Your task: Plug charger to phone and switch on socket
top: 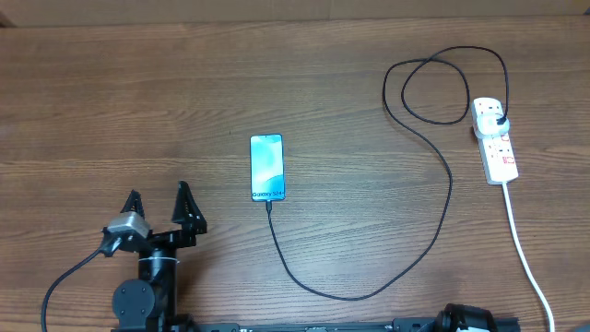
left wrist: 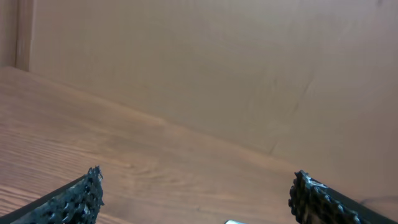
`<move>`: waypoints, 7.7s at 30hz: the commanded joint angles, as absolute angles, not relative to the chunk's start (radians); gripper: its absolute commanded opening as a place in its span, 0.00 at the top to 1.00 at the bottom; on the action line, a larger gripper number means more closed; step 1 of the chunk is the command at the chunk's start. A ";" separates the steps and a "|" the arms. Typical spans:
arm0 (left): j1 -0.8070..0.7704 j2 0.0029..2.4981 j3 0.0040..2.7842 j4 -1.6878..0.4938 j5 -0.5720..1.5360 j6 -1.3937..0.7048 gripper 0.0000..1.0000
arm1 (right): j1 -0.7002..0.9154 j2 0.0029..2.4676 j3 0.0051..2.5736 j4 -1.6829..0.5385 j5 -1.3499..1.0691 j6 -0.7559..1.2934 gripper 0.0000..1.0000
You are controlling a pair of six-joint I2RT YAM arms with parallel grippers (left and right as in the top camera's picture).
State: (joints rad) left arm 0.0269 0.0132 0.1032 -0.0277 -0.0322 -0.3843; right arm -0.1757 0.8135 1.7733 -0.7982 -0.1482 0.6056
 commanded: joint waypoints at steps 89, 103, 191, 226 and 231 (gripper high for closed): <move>0.032 0.002 0.005 -0.074 0.060 -0.153 0.00 | 0.007 0.050 1.773 -0.809 0.131 0.593 0.96; 0.033 0.002 0.005 -0.074 0.060 -0.153 0.00 | 0.015 0.006 1.782 -0.734 0.340 0.598 0.00; 0.033 0.004 0.005 -0.074 0.060 -0.153 0.01 | 0.019 0.016 0.072 -0.224 0.264 0.988 0.00; 0.033 0.004 0.005 -0.074 0.060 -0.153 0.01 | 0.018 0.003 0.008 -0.008 0.191 0.624 0.00; 0.033 0.004 0.005 -0.074 0.060 -0.153 0.00 | 0.018 0.003 0.007 -0.031 0.151 0.453 0.00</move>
